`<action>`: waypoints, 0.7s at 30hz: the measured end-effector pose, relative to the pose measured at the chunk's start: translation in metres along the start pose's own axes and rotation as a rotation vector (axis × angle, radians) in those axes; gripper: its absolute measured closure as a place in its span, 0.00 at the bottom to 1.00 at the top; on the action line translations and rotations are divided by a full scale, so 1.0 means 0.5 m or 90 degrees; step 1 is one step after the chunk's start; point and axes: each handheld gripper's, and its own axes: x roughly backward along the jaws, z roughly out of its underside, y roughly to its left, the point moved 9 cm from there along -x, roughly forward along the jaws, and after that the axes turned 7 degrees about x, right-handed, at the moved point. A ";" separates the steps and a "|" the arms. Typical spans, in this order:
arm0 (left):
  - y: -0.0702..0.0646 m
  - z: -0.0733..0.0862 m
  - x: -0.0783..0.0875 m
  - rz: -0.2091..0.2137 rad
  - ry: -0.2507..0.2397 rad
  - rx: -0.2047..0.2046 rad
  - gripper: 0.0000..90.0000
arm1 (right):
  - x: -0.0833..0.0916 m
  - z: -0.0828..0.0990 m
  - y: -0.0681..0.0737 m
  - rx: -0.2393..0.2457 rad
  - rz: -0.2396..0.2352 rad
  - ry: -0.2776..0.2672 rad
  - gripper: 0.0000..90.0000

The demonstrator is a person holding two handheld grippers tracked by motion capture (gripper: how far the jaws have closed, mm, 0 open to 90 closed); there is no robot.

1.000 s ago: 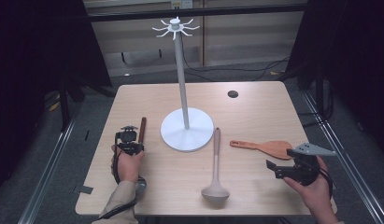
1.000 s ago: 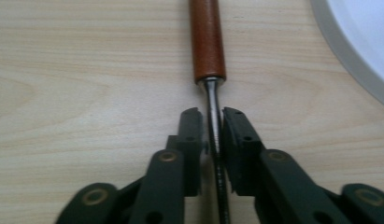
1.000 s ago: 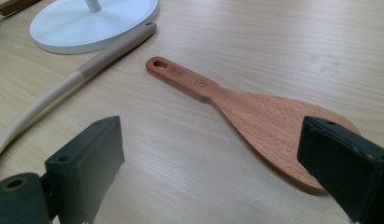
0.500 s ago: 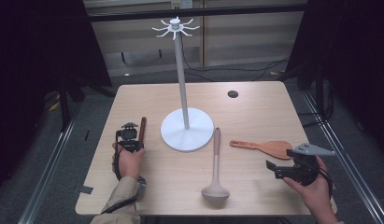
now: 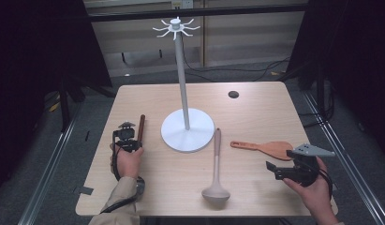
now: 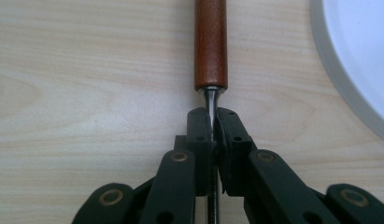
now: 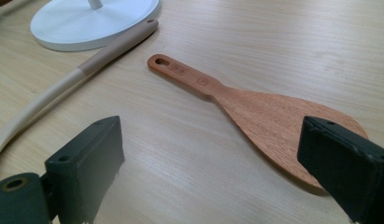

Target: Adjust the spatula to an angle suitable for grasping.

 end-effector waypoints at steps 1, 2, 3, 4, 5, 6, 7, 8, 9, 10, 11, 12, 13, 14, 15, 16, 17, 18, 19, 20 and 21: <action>0.001 -0.003 0.005 0.001 -0.004 -0.003 0.94 | 0.000 0.000 0.000 0.000 0.000 0.001 0.07; 0.001 -0.006 0.009 0.005 -0.013 -0.001 0.94 | 0.001 0.000 0.001 -0.001 0.000 0.001 0.07; 0.001 -0.006 0.009 0.005 -0.013 -0.001 0.94 | 0.001 0.000 0.001 -0.001 0.000 0.001 0.07; 0.001 -0.009 0.016 0.009 -0.021 0.001 0.94 | 0.001 0.000 0.001 -0.001 -0.001 0.001 0.07; 0.002 -0.011 0.020 0.011 -0.026 0.001 0.94 | 0.002 -0.001 0.001 -0.002 0.000 -0.001 0.07; 0.001 -0.014 0.027 0.018 -0.034 0.001 0.94 | 0.002 -0.002 0.001 -0.003 0.000 -0.002 0.07; 0.000 -0.017 0.033 0.022 -0.043 0.001 0.94 | 0.003 -0.002 0.002 -0.003 -0.001 -0.003 0.07; 0.000 -0.019 0.040 0.027 -0.052 0.001 0.94 | 0.003 -0.002 0.001 0.000 -0.001 -0.002 0.07; -0.002 -0.020 0.045 0.035 -0.060 0.004 0.94 | 0.003 -0.001 0.001 0.001 -0.001 -0.002 0.07; -0.004 -0.022 0.052 0.045 -0.069 0.005 0.94 | 0.003 -0.001 0.001 0.001 -0.001 -0.002 0.07; -0.006 -0.024 0.062 0.053 -0.079 0.001 0.94 | 0.002 0.000 0.001 0.002 -0.002 -0.001 0.07; -0.008 -0.027 0.069 0.057 -0.094 -0.003 0.94 | 0.001 0.000 0.001 0.002 -0.004 0.000 0.06; -0.011 -0.027 0.077 0.064 -0.102 -0.006 0.94 | 0.001 0.001 0.001 0.005 -0.003 0.003 0.06; -0.012 -0.029 0.083 0.070 -0.110 -0.009 0.94 | 0.000 0.002 0.001 0.007 -0.002 0.004 0.06; -0.014 -0.031 0.093 0.078 -0.127 -0.003 0.94 | -0.001 0.002 0.003 0.006 -0.003 0.007 0.05; -0.013 -0.031 0.098 0.082 -0.135 -0.007 0.94 | -0.002 0.002 0.003 0.006 -0.003 0.008 0.05; -0.014 -0.031 0.102 0.085 -0.141 -0.006 0.94 | -0.002 0.002 0.004 0.007 -0.003 0.008 0.05; -0.014 -0.031 0.102 0.085 -0.141 -0.006 0.94 | -0.002 0.002 0.004 0.007 -0.003 0.008 0.05; -0.015 -0.031 0.108 0.090 -0.150 -0.007 0.94 | -0.002 0.002 0.005 0.005 -0.004 0.009 0.05; -0.018 -0.029 0.118 0.098 -0.161 -0.009 0.94 | -0.003 0.002 0.006 0.010 -0.003 0.009 0.05; -0.018 -0.029 0.118 0.098 -0.161 -0.009 0.94 | -0.003 0.002 0.006 0.010 -0.003 0.009 0.05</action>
